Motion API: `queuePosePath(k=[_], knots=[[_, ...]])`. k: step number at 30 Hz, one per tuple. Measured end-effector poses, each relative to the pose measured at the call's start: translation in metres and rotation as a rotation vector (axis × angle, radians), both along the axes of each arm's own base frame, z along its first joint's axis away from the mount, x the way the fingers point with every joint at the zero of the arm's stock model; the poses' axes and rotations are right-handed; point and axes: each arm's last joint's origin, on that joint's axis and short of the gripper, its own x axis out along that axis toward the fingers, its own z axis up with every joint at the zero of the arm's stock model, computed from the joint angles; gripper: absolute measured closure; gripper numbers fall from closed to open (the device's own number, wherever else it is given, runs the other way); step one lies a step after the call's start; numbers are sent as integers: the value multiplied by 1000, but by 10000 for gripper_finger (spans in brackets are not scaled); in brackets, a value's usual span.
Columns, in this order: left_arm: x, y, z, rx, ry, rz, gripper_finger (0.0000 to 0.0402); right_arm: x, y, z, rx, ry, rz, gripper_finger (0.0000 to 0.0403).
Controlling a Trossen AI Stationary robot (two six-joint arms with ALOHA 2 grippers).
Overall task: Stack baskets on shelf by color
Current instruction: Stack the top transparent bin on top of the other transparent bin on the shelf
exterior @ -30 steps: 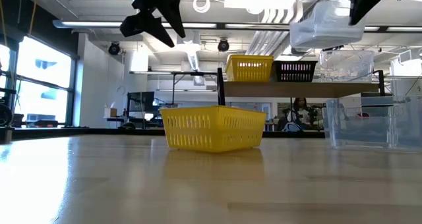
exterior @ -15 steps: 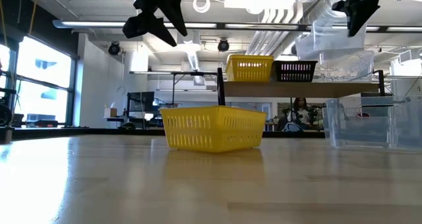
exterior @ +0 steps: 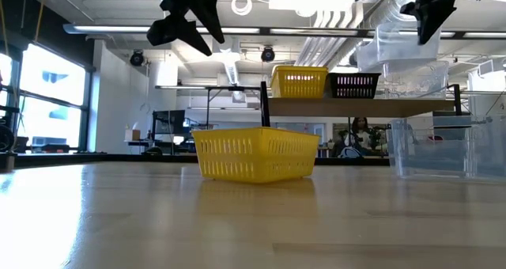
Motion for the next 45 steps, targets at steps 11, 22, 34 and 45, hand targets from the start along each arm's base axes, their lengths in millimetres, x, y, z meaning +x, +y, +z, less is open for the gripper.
queuePosePath(k=[11,22,34,45], knots=[[-1,4,0,14,7,-6,245,-22,31,13,-48,-147,-85,403],[-3,15,0,-14,0,14,245,-29,48,-3,-17,-163,-74,403],[-3,15,0,-12,-1,15,245,-13,31,-6,-43,-43,-5,403],[-3,15,0,-11,0,17,245,4,5,-15,17,62,23,403]])
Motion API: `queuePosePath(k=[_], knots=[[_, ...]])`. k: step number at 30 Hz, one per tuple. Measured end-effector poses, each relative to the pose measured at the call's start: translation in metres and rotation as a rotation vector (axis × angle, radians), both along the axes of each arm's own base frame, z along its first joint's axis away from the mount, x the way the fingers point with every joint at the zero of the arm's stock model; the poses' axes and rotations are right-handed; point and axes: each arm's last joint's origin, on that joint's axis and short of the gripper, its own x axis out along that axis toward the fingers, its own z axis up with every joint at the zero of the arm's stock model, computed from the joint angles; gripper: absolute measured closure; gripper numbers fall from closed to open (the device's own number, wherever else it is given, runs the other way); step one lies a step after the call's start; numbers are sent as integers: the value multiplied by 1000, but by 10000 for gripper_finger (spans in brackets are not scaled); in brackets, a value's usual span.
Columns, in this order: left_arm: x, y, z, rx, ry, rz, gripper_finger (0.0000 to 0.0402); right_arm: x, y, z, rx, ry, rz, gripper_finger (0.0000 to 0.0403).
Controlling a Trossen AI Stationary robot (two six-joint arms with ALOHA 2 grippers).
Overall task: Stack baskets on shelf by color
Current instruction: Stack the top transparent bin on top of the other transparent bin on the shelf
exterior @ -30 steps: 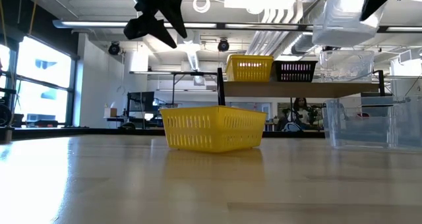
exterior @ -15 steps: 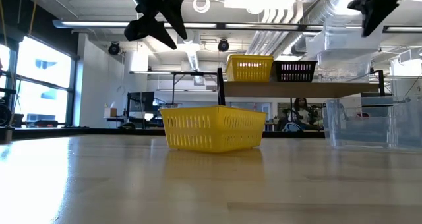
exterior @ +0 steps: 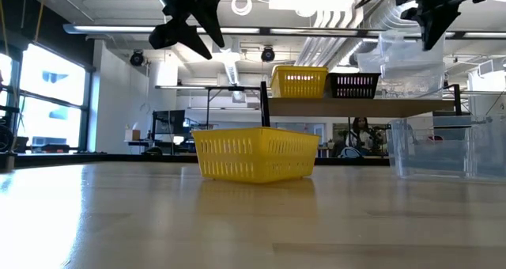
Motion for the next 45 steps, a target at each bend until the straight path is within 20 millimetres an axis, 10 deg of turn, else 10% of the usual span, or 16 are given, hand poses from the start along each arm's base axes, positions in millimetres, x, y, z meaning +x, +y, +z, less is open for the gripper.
queuePosePath(k=[26,45], knots=[[0,0,0,15,7,-20,245,5,-9,-5,64,-32,-64,401],[0,0,0,13,6,-21,245,0,-5,-2,20,-24,-131,297]])
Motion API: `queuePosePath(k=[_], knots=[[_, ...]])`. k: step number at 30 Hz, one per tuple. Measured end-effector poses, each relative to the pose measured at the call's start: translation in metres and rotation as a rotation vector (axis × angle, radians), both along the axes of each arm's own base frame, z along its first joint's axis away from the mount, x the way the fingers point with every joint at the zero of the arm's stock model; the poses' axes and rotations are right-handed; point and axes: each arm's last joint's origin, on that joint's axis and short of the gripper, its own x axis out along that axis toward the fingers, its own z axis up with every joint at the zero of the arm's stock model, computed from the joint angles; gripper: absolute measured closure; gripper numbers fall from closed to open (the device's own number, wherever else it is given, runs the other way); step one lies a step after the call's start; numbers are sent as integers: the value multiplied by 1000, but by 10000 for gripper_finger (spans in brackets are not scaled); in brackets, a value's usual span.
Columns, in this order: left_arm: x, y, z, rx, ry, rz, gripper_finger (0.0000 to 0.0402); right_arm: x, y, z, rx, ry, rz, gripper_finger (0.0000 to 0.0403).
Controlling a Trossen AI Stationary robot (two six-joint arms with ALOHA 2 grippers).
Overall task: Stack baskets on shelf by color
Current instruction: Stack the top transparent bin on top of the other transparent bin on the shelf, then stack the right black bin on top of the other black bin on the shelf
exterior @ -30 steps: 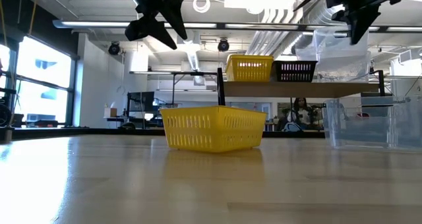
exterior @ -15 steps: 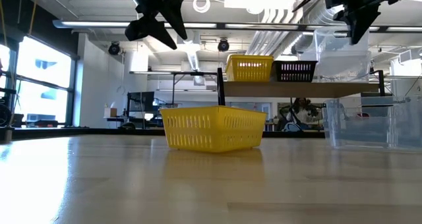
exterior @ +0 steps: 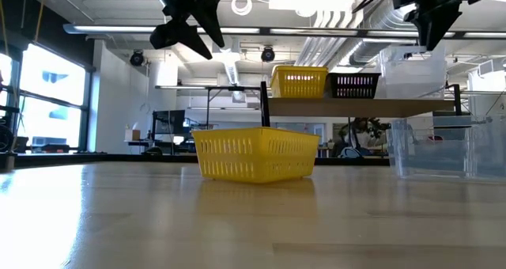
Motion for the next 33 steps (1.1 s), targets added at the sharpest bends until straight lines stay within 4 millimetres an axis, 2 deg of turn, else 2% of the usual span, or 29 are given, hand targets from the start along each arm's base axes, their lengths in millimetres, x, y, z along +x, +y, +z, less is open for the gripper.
queuePosePath(k=[7,14,25,33], knots=[[0,0,0,8,4,-12,245,-7,9,5,-11,-72,-143,297],[-7,4,3,-19,7,-48,245,-14,22,10,37,-247,-445,297],[-31,19,13,43,66,-96,245,-5,58,16,370,-493,-562,297],[-33,19,13,96,105,-187,245,5,84,18,597,-488,-690,297]])
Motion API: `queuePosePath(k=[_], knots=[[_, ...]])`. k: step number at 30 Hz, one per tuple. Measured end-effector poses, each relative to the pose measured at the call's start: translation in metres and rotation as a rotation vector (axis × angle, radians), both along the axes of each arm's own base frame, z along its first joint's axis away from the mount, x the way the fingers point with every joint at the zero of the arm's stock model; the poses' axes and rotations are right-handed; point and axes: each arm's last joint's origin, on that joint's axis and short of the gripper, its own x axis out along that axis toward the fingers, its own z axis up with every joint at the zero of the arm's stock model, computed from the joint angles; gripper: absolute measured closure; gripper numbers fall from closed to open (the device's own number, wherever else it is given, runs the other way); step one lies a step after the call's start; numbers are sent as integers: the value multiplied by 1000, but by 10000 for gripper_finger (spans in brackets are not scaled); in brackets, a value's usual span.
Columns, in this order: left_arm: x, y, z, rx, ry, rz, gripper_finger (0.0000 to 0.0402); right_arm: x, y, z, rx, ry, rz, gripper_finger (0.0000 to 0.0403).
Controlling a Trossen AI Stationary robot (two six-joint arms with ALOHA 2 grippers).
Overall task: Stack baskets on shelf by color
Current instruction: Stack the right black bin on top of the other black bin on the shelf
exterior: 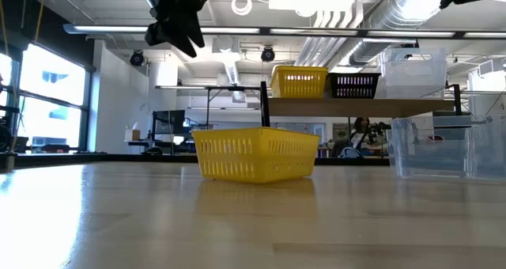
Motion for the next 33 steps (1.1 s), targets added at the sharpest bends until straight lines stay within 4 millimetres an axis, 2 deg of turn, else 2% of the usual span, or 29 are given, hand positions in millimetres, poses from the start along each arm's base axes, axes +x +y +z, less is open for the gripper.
queuePosePath(k=[6,13,21,33], knots=[[0,0,0,12,5,-18,245,7,19,-1,151,42,-84,297],[0,0,0,19,8,-29,245,27,42,-7,246,161,-82,297],[0,0,0,30,13,-45,245,49,78,-19,255,308,60,297],[0,0,0,40,17,-61,245,74,152,-43,245,420,386,297]])
